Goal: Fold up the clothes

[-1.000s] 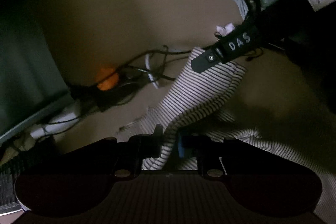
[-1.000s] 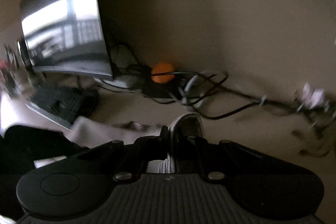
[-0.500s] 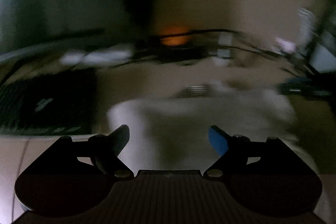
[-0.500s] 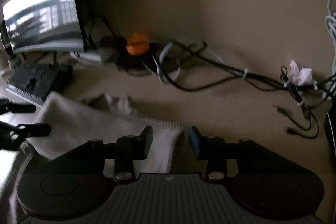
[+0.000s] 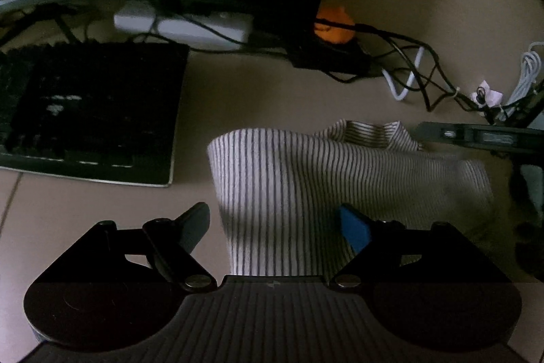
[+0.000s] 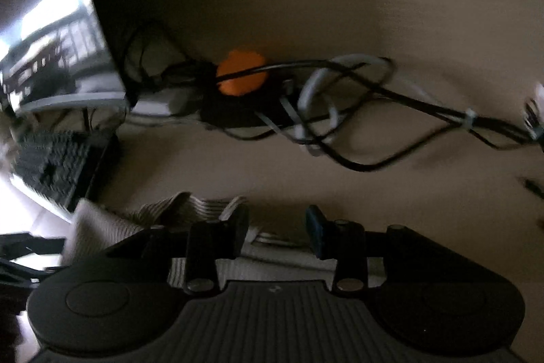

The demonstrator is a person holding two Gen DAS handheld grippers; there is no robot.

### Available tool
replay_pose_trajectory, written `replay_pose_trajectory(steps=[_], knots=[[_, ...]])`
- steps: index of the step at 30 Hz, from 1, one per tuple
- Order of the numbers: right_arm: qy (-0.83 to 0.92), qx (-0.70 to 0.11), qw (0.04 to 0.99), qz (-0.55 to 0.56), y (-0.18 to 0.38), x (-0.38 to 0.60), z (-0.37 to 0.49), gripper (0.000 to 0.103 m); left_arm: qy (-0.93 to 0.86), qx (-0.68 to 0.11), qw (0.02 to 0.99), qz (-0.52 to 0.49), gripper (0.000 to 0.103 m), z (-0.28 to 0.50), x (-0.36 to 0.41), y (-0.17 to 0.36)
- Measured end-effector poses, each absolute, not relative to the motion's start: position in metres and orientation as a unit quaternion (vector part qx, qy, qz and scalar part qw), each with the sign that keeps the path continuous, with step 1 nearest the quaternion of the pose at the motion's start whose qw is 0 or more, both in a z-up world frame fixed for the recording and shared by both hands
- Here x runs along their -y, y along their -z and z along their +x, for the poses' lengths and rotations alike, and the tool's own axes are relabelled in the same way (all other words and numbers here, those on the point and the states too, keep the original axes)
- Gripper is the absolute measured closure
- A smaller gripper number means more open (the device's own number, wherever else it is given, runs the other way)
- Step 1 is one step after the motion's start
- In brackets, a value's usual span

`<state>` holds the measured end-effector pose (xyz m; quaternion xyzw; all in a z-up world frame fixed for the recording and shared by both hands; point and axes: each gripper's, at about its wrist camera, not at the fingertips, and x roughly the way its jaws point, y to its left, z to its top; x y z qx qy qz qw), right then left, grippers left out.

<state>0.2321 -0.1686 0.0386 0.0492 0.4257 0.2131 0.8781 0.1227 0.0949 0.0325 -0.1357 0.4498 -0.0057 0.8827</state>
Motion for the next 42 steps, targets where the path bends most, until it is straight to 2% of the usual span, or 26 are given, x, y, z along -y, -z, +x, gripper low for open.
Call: replay_pose_trajectory(steps=[2, 5, 15, 30, 33, 35, 36, 40, 42], knots=[[-0.209, -0.433, 0.873, 0.081, -0.042, 0.192, 0.228, 0.064, 0.019, -0.459, 0.875, -0.153, 0.015, 0.128, -0.099, -0.028], [-0.205, -0.450, 0.862, 0.110, -0.043, 0.224, 0.221, 0.052, 0.034, -0.468, 0.866, -0.173, 0.015, 0.137, -0.104, -0.025], [-0.203, -0.490, 0.833, 0.156, -0.018, 0.241, 0.229, 0.051, 0.043, -0.477, 0.858, -0.184, 0.015, 0.151, -0.113, -0.025], [-0.238, -0.480, 0.836, 0.120, -0.012, 0.209, 0.246, 0.045, 0.032, -0.459, 0.869, -0.180, 0.016, 0.164, -0.113, -0.025], [-0.247, -0.480, 0.835, 0.111, -0.014, 0.205, 0.244, 0.070, 0.041, -0.455, 0.874, -0.164, 0.039, 0.161, -0.110, -0.029], [-0.259, -0.472, 0.837, 0.101, -0.021, 0.206, 0.241, 0.071, 0.052, -0.451, 0.880, -0.143, 0.044, 0.157, -0.107, -0.034], [-0.261, -0.468, 0.838, 0.096, -0.024, 0.206, 0.240, 0.071, 0.056, -0.448, 0.882, -0.132, 0.044, 0.155, -0.107, -0.037], [-0.240, -0.468, 0.846, 0.087, -0.021, 0.208, 0.246, 0.054, 0.043, -0.464, 0.873, -0.143, 0.023, 0.164, -0.116, -0.030], [-0.236, -0.472, 0.845, 0.092, -0.016, 0.208, 0.249, 0.052, 0.042, -0.462, 0.874, -0.149, 0.018, 0.166, -0.117, -0.026]])
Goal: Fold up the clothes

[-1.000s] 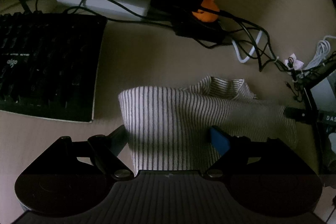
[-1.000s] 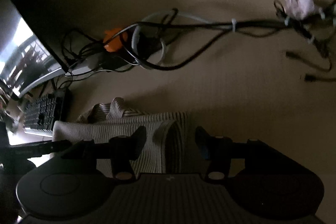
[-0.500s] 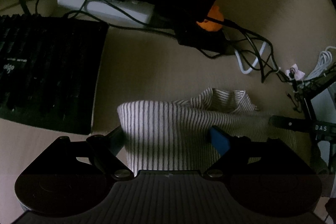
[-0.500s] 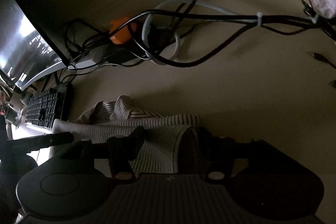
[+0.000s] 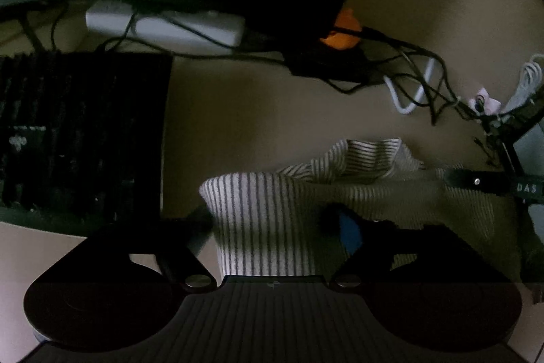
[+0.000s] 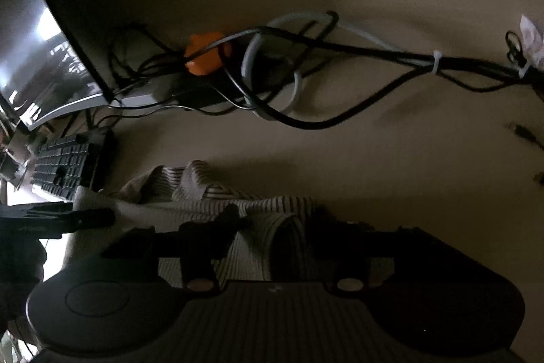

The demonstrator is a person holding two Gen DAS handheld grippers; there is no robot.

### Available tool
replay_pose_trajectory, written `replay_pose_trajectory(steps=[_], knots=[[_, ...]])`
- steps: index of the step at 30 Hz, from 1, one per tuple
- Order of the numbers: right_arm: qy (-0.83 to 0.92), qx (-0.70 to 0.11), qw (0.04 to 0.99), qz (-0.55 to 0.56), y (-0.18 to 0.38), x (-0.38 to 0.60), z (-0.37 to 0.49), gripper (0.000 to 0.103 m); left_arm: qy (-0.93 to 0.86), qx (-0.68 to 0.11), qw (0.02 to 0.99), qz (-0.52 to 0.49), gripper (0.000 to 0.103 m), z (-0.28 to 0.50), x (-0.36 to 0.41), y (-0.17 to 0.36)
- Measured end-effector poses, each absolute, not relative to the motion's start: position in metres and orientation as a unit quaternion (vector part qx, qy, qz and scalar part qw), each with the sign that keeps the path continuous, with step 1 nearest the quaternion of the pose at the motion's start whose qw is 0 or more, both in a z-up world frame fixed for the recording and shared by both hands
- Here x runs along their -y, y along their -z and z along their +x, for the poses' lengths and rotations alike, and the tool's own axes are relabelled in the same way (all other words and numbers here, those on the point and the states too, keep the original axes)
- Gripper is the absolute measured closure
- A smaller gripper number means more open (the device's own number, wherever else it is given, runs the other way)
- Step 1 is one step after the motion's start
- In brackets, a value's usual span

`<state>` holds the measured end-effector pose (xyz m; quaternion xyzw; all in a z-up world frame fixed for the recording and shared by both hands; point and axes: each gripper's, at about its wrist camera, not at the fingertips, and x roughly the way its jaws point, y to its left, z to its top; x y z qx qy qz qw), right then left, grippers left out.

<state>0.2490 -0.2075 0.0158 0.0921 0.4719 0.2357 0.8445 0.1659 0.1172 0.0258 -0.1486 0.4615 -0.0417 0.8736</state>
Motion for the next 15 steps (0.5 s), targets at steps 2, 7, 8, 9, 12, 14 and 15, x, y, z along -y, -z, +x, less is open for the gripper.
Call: replay_pose_trajectory(steps=[2, 7, 8, 9, 12, 14, 15], knots=[[-0.244, -0.470, 0.842, 0.102, -0.013, 0.206, 0.250, 0.042, 0.043, -0.458, 0.876, -0.146, 0.014, 0.168, -0.114, -0.025], [-0.281, -0.479, 0.827, 0.088, -0.016, 0.187, 0.246, 0.072, 0.065, -0.447, 0.884, -0.121, 0.062, 0.167, -0.098, -0.030], [-0.283, -0.473, 0.830, 0.078, -0.022, 0.186, 0.242, 0.073, 0.067, -0.440, 0.889, -0.108, 0.067, 0.162, -0.094, -0.037], [-0.288, -0.465, 0.834, 0.068, -0.030, 0.186, 0.236, 0.074, 0.071, -0.432, 0.894, -0.095, 0.071, 0.157, -0.089, -0.045], [-0.306, -0.440, 0.842, 0.056, -0.065, 0.195, 0.210, 0.076, 0.101, -0.398, 0.910, -0.064, 0.077, 0.129, -0.084, -0.080], [-0.316, -0.420, 0.850, 0.034, -0.088, 0.201, 0.181, 0.076, 0.123, -0.375, 0.917, -0.054, 0.077, 0.102, -0.083, -0.102], [-0.320, -0.410, 0.854, 0.023, -0.099, 0.203, 0.165, 0.076, 0.133, -0.366, 0.920, -0.046, 0.077, 0.088, -0.083, -0.109]])
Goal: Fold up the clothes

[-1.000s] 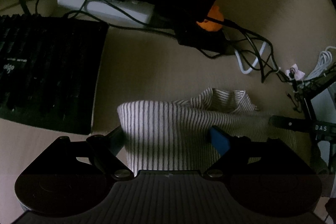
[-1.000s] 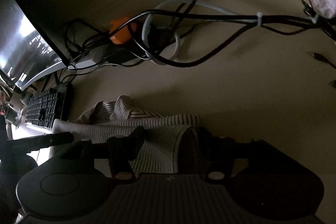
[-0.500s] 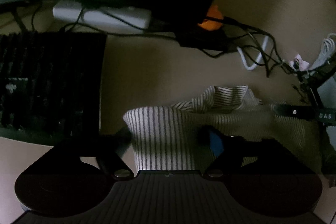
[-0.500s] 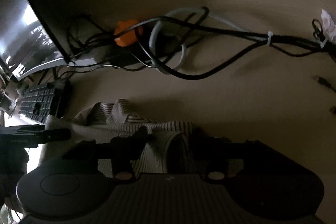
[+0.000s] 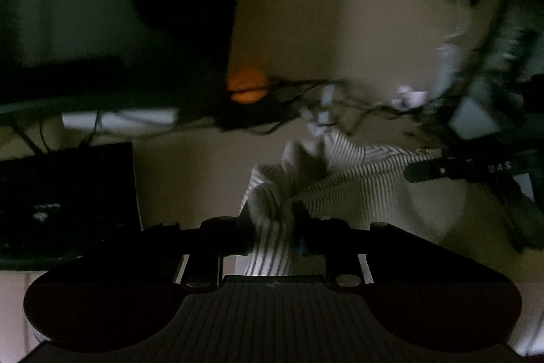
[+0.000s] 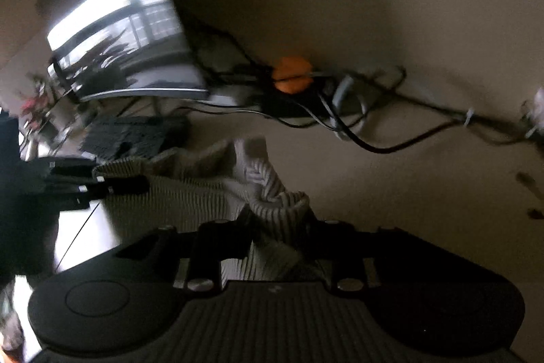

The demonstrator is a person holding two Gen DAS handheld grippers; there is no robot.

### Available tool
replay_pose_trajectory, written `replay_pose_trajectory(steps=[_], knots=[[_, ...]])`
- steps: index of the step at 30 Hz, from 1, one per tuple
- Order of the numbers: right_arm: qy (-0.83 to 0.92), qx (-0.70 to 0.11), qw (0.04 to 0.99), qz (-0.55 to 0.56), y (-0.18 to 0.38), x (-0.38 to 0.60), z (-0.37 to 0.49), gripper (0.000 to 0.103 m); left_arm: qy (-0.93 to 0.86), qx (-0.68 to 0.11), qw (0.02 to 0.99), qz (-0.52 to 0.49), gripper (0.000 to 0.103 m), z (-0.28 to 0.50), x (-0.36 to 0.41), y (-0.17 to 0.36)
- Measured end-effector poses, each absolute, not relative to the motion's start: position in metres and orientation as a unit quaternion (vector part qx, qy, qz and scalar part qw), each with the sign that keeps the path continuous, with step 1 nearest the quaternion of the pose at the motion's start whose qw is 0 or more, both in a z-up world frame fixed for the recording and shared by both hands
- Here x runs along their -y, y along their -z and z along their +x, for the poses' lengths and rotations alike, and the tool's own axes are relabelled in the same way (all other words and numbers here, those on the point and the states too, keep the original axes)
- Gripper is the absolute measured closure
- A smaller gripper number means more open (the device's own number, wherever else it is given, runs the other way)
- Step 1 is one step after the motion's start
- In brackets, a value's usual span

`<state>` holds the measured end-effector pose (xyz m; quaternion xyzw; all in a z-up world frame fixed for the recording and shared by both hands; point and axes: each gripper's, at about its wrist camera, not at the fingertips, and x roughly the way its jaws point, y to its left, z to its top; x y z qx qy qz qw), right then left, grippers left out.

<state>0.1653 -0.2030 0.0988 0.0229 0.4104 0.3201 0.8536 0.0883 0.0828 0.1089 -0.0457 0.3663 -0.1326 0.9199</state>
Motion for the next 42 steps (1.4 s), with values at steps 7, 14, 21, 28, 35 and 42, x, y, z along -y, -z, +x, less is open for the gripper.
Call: replay_pose_trajectory(steps=[7, 14, 21, 28, 35, 42], knots=[[-0.331, -0.424, 0.839, -0.077, -0.088, 0.196, 0.050, 0.076, 0.190, -0.369, 0.909, 0.017, 0.077, -0.012, -0.075, -0.098], [-0.281, -0.448, 0.832, -0.165, -0.036, 0.181, -0.026, 0.076, 0.190, -0.424, 0.882, 0.075, 0.070, -0.058, -0.059, -0.058], [-0.243, -0.447, 0.846, -0.159, -0.044, 0.194, -0.048, 0.076, 0.189, -0.424, 0.882, 0.078, 0.063, -0.077, -0.063, -0.060], [-0.234, -0.432, 0.867, -0.078, -0.082, 0.233, -0.061, 0.044, 0.208, -0.416, 0.883, -0.061, 0.019, -0.094, -0.110, -0.083], [-0.215, -0.420, 0.876, 0.100, -0.104, 0.270, -0.028, 0.020, 0.155, -0.424, 0.866, -0.214, 0.012, -0.063, -0.146, -0.080], [-0.207, -0.450, 0.827, 0.266, -0.055, 0.281, 0.028, 0.020, 0.145, -0.458, 0.836, -0.268, 0.010, -0.026, -0.134, -0.048]])
